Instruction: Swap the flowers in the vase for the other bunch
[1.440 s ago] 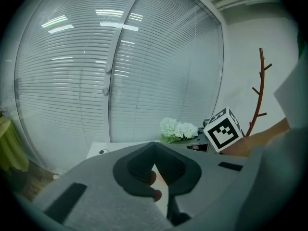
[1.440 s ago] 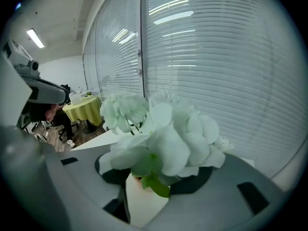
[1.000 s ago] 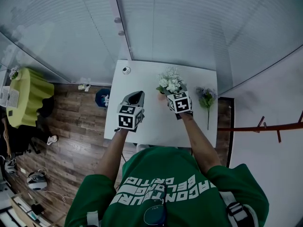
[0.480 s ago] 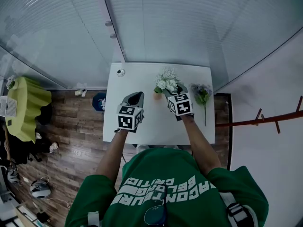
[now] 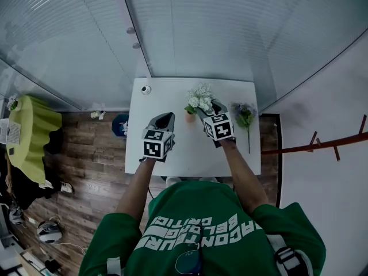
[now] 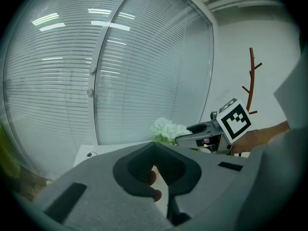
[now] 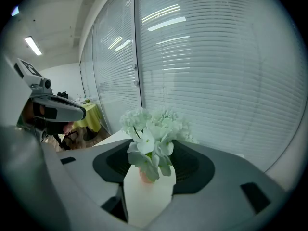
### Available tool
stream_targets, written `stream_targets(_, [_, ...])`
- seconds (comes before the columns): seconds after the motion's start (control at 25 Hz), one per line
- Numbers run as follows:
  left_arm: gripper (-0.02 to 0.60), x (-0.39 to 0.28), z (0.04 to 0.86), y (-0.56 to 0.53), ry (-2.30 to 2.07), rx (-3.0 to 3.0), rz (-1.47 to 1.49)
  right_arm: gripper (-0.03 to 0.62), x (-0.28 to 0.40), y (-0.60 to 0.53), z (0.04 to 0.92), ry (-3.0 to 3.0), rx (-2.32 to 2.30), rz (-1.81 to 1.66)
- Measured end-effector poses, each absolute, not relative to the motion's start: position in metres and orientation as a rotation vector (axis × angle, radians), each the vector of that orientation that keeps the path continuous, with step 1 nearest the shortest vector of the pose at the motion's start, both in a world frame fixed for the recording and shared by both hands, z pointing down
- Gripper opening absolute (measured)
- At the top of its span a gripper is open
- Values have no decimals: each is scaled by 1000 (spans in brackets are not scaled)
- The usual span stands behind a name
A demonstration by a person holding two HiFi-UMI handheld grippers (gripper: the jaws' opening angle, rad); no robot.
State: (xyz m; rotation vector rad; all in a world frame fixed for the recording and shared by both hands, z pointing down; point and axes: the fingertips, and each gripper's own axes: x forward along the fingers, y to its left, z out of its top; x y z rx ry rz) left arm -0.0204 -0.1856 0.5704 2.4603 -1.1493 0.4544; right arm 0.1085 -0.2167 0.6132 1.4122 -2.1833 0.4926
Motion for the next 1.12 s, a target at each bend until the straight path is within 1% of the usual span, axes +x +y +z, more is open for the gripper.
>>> stream_targets(0.52, [0, -23, 565, -194, -1174, 2461, 437, 216, 109, -219, 577, -2247, 1454, 438])
stream_targets(0.96, [0, -17, 546, -215, -1202, 2480, 396, 213, 156, -218, 546, -2237, 1595, 416])
stream_targets(1.04, [0, -16, 542, -217, -1205, 2483, 389, 204, 165, -215, 544, -2226, 1615, 417])
stream_targets(1.12, [0, -15, 539, -219, -1208, 2486, 378, 170, 175, -211, 543, -2211, 1640, 417])
